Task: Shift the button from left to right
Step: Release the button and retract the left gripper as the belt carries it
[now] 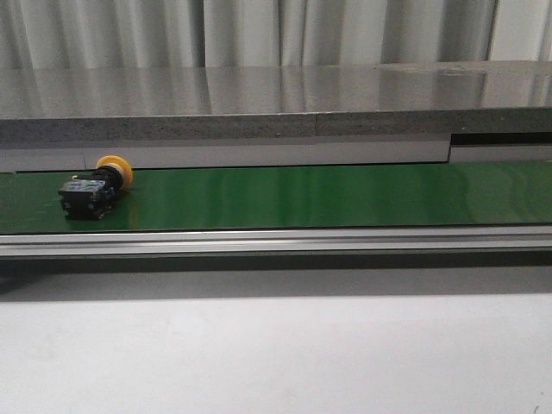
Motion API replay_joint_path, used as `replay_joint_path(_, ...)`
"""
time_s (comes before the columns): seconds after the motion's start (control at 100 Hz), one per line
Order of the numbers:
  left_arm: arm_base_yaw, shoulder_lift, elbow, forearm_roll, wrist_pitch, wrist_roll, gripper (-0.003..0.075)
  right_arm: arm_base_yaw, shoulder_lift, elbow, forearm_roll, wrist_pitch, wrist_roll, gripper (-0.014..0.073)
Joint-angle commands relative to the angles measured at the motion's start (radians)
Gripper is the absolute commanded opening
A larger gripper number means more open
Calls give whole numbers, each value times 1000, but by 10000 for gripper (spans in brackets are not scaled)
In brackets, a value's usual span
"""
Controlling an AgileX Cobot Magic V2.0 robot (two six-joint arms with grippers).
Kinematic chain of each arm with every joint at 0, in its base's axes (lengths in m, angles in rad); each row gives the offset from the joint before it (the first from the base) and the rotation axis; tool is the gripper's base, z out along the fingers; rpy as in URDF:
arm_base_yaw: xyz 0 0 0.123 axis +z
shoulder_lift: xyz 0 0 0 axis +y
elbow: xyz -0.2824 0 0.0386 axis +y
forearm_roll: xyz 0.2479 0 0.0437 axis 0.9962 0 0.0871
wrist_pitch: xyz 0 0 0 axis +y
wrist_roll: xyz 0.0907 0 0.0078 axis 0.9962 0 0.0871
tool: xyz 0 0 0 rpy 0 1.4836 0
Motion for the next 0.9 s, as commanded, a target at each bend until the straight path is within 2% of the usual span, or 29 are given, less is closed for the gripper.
replay_joint_path(0.0, -8, 9, -26, -15, -89, 0, 585, -6, -18, -14, -12, -79, -4, -67)
replay_joint_path(0.11, -8, 9, -26, -15, -89, 0, 569, -6, -18, -14, -12, -79, -4, -67)
replay_joint_path(0.2, -8, 9, -26, -15, -89, 0, 498, -6, -18, -14, -12, -79, -4, -67)
replay_joint_path(0.32, -8, 9, -26, -15, -89, 0, 332, -6, -18, -14, -12, -79, -4, -67)
replay_joint_path(0.53, -8, 9, -26, -15, -89, 0, -20, -6, -18, -14, -12, -79, -4, -67)
replay_joint_path(0.71, -8, 9, -26, -15, -89, 0, -20, -6, -18, -14, -12, -82, -4, -67)
replay_joint_path(0.89, -8, 9, -26, -15, -89, 0, -20, -6, -18, -14, -12, -163, -4, -67)
